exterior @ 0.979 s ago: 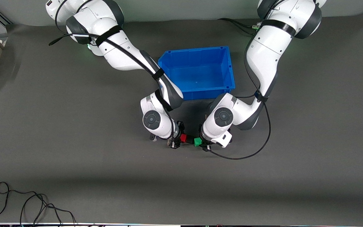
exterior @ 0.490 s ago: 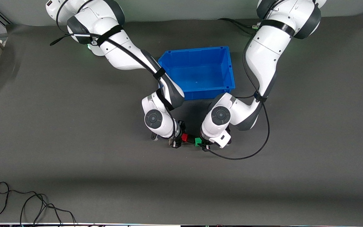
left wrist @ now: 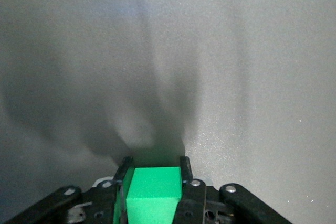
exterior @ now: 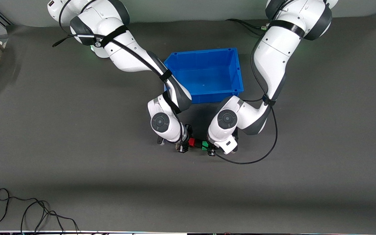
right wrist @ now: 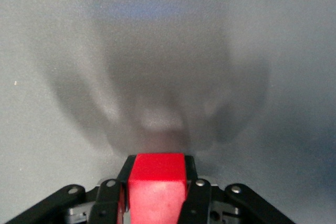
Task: Attach green and red cubes to black cube
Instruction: 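Lower the red and green cubes beside the black cube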
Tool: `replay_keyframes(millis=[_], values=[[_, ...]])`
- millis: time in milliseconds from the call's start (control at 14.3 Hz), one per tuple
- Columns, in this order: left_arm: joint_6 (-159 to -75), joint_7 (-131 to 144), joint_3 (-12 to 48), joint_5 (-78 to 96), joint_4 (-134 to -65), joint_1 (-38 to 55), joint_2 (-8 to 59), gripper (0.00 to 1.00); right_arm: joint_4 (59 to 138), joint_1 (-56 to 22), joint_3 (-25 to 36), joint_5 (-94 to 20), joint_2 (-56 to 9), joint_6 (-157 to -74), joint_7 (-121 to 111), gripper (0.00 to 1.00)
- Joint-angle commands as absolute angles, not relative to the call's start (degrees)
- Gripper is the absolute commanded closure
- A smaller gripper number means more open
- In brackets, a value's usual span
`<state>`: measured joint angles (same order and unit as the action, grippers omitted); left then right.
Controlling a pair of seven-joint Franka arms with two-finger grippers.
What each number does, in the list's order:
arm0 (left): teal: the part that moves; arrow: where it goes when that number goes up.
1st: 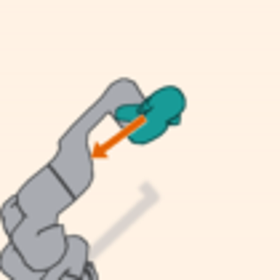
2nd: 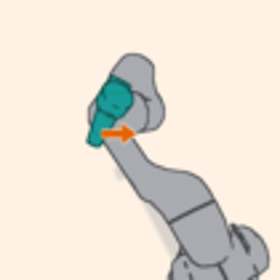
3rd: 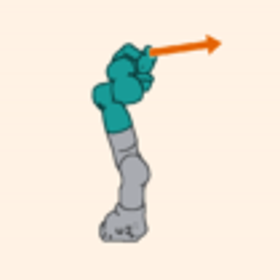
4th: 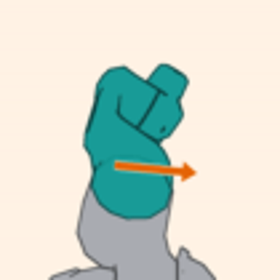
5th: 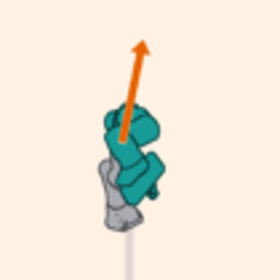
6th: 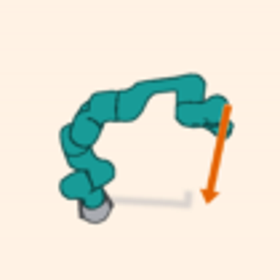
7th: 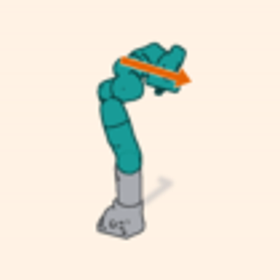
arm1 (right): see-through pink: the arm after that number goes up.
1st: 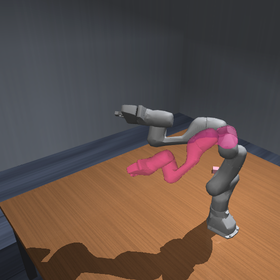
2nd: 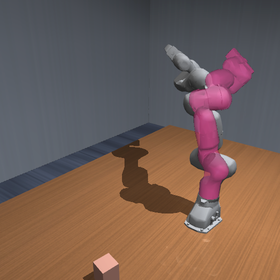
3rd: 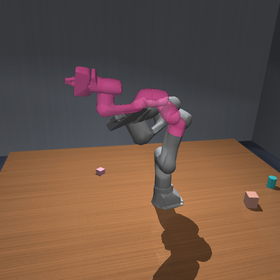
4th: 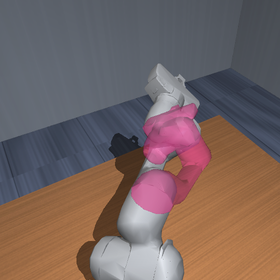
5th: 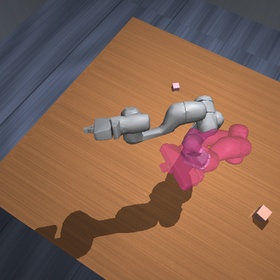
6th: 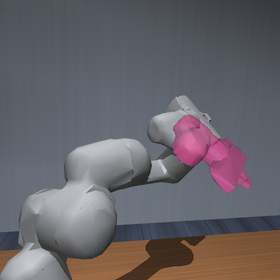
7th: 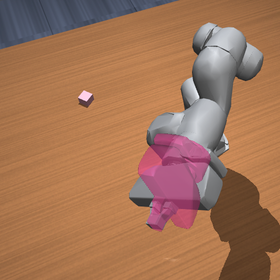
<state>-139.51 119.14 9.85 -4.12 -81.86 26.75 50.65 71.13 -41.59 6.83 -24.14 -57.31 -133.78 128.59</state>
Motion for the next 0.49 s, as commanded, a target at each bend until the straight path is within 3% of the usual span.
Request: replay_keyframes(millis=[0,140,210,280,350,420], values=[[-139.22,117.43,10.2,-3.51,-80.24,28.92,50.98,0.85,68.29,-43.15,6.86,-24.17,-60.29,-133.51,131.48,1.0],[-139.75,117.07,10.2,-3.16,-80.07,28.48,50.98,0.59,68.29,-43.15,6.86,-24.17,-60.29,-133.51,131.48,1.0],[-139.75,117.24,10.2,-3.43,-80.07,28.56,50.8,0.37,68.29,-43.15,6.77,-24.26,-60.29,-133.51,131.48,1.0],[-139.66,117.25,10.11,-3.69,-80.07,28.65,50.71,0.0,68.2,-43.07,6.77,-24.34,-60.29,-133.51,131.4,1.0],[-139.14,117.25,10.11,-3.78,-79.98,28.65,50.63,0.0,68.2,-42.98,6.85,-24.26,-60.29,-133.51,130.44,1.0],[-138.96,117.25,10.11,-3.69,-80.07,28.48,50.36,0.0,67.86,-42.89,6.86,-24.26,-60.21,-133.51,130.17,0.75]])
